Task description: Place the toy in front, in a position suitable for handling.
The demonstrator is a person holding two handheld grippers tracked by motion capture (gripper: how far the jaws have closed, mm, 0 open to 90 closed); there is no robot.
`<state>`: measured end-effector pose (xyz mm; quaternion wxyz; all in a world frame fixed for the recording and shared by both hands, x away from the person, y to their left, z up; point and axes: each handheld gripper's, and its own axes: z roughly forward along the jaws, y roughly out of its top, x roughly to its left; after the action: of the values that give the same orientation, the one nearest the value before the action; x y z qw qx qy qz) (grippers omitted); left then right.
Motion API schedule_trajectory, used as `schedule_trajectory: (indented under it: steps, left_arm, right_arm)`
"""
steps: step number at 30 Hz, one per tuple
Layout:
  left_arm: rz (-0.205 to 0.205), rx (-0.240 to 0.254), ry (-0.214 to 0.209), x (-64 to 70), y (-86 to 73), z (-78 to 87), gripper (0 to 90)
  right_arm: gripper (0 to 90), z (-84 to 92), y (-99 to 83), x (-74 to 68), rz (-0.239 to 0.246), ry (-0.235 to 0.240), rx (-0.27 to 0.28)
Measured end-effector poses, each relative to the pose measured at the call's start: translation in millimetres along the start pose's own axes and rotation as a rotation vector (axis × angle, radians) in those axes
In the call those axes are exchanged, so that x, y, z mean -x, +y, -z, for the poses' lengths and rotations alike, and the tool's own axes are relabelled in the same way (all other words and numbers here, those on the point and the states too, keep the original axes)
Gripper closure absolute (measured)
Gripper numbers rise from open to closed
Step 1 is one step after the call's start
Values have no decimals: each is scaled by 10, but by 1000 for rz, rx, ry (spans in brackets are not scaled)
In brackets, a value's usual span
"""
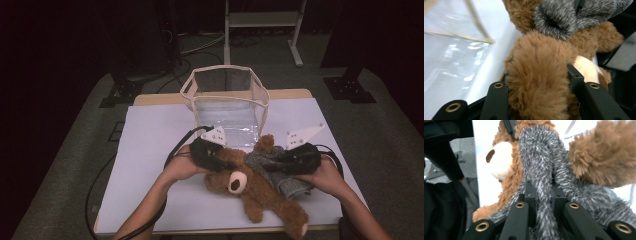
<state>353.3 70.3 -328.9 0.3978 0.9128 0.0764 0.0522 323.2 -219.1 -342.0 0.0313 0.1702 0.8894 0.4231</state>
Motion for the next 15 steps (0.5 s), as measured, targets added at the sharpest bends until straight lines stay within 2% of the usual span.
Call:
schedule_trajectory:
  steps: [2,3,4,5,6,7,8,9,10,11,12,13,14,15]
  left_arm:
    - [-7,-10,22,-78,-26,96,569]
    - [2,-17,21,-105,-62,125,545]
    - [17,-24,15,-125,-112,136,545]
    - [39,-54,0,-137,-225,120,454]
    - [39,-54,0,-137,-225,120,397]
    - [74,-49,-8,-134,-279,111,344]
    - [96,-39,-20,-132,-326,117,344]
    - [120,2,-45,-84,-393,120,297]
    - [120,2,-45,-84,-393,120,313]
    - [97,-17,-37,-7,-434,77,313]
    - [75,-37,-25,16,-452,62,392]
    - [75,-37,-25,16,-452,62,419]
    - [67,-31,-14,52,-488,46,458]
    - [78,-7,-5,100,-536,57,485]
  right_arm:
    - [794,-84,85,38,9,-4,-2]
    - [795,-196,148,45,15,9,-13]
    - [795,-196,148,45,15,9,-13]
    - [797,-331,179,17,37,26,-41]
    - [797,-331,179,17,37,26,-41]
    - [798,-400,184,-13,49,37,-55]
    - [798,-464,187,-57,59,44,-66]
    - [799,-571,200,-162,85,62,-84]
    - [799,-571,200,-162,85,62,-84]
    - [799,-613,217,-221,109,64,-102]
    - [798,-649,257,-317,157,45,-137]
    - [798,-649,257,-317,157,45,-137]
    - [797,-636,290,-387,186,34,-159]
    - [796,-603,301,-394,199,29,-158]
